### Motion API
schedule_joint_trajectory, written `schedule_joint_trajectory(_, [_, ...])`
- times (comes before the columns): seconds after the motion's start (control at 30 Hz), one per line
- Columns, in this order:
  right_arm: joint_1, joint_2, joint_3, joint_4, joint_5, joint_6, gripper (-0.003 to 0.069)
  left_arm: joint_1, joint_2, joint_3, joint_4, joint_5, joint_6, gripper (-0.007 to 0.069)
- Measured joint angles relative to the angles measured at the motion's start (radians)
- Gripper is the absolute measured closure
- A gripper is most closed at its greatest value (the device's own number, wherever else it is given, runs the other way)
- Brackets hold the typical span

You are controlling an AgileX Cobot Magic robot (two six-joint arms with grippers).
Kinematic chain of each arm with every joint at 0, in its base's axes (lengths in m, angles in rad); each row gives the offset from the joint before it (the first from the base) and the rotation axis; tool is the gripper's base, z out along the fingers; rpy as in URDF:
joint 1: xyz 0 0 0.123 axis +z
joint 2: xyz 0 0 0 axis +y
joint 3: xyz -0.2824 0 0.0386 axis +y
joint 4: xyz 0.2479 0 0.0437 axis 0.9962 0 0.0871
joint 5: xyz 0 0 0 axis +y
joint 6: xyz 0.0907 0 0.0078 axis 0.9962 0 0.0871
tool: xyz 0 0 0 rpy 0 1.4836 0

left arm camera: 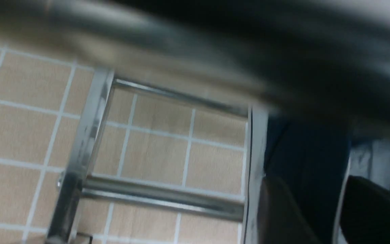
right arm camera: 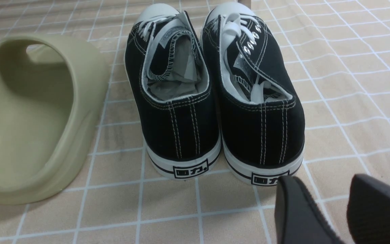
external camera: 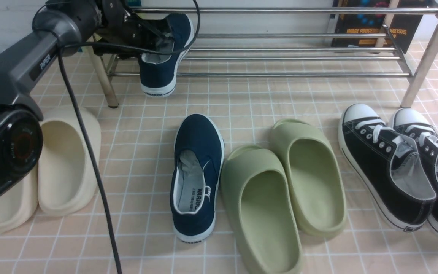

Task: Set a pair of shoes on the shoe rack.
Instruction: Use the left arm to put a shoe into the shoe rack, then use the left arm to grab the shoe closest to it

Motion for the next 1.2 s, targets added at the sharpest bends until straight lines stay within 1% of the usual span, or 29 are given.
schedule_joint_trajectory(0.07, [0.000,0.000,0.000,0.000,0.000,0.000,0.0420,0.000,-0.011,-0.008,0.001,0.057,0.011,0.0267])
schedule_joint_trajectory(0.1, [0.000,0.000,0.000,0.000,0.000,0.000,0.0420,0.000,-0.011,-0.008,0.001,0.064,0.014,0.0264])
schedule_joint_trajectory(0.13, [0.000,0.000,0.000,0.000,0.000,0.000,0.0420,-0.001,-0.038,-0.011,0.007,0.139,0.045,0.0251])
schedule_joint_trajectory(0.2, [0.000,0.000,0.000,0.000,0.000,0.000,0.0420,-0.001,-0.060,-0.011,0.012,0.181,0.070,0.0248])
schedule_joint_trajectory(0.23, [0.000,0.000,0.000,0.000,0.000,0.000,0.0420,-0.001,-0.105,-0.014,0.029,0.254,0.119,0.0248])
schedule_joint_trajectory(0.3, [0.000,0.000,0.000,0.000,0.000,0.000,0.0420,0.000,-0.144,-0.018,0.029,0.301,0.145,0.0248])
schedule_joint_trajectory(0.33, [0.000,0.000,0.000,0.000,0.000,0.000,0.0420,0.000,-0.201,-0.020,0.029,0.361,0.184,0.0248])
schedule_joint_trajectory(0.4, [0.000,0.000,0.000,0.000,0.000,0.000,0.0420,0.000,-0.271,-0.023,0.029,0.441,0.217,0.0248])
schedule_joint_trajectory(0.43, [0.000,0.000,0.000,0.000,0.000,0.000,0.0420,0.000,-0.278,-0.023,0.029,0.449,0.219,0.0248])
schedule_joint_trajectory(0.47, [0.000,0.000,0.000,0.000,0.000,0.000,0.0420,0.000,-0.333,-0.023,0.029,0.519,0.243,0.0248])
schedule_joint_trajectory(0.53, [0.000,0.000,0.000,0.000,0.000,0.000,0.0420,-0.005,-0.377,-0.008,0.029,0.549,0.257,0.0249])
schedule_joint_trajectory(0.6, [0.000,0.000,0.000,0.000,0.000,0.000,0.0420,-0.014,-0.429,0.039,0.037,0.551,0.259,0.0258])
schedule_joint_trajectory(0.67, [0.000,0.000,0.000,0.000,0.000,0.000,0.0420,-0.039,-0.482,0.130,0.045,0.551,0.259,0.0275])
schedule_joint_trajectory(0.77, [0.000,0.000,0.000,0.000,0.000,0.000,0.0420,-0.129,-0.584,0.377,0.055,0.548,0.259,0.0320])
schedule_joint_trajectory(0.8, [0.000,0.000,0.000,0.000,0.000,0.000,0.0420,-0.136,-0.584,0.393,0.055,0.549,0.259,0.0323])
schedule_joint_trajectory(0.87, [0.000,0.000,0.000,0.000,0.000,0.000,0.0420,-0.207,-0.659,0.596,0.036,0.490,0.253,0.0358])
schedule_joint_trajectory(0.9, [0.000,0.000,0.000,0.000,0.000,0.000,0.0420,-0.227,-0.681,0.665,0.029,0.462,0.248,0.0368])
schedule_joint_trajectory(0.93, [0.000,0.000,0.000,0.000,0.000,0.000,0.0420,-0.230,-0.685,0.679,0.029,0.456,0.246,0.0368])
schedule_joint_trajectory(1.0, [0.000,0.000,0.000,0.000,0.000,0.000,0.0420,-0.260,-0.722,0.826,0.020,0.390,0.224,0.0377])
schedule_joint_trajectory(1.07, [0.000,0.000,0.000,0.000,0.000,0.000,0.0420,-0.277,-0.729,0.912,0.020,0.337,0.212,0.0374])
schedule_joint_trajectory(1.1, [0.000,0.000,0.000,0.000,0.000,0.000,0.0420,-0.277,-0.729,0.912,0.020,0.331,0.211,0.0373])
schedule_joint_trajectory(1.2, [0.000,0.000,0.000,0.000,0.000,0.000,0.0420,-0.305,-0.722,1.017,0.016,0.248,0.205,0.0349])
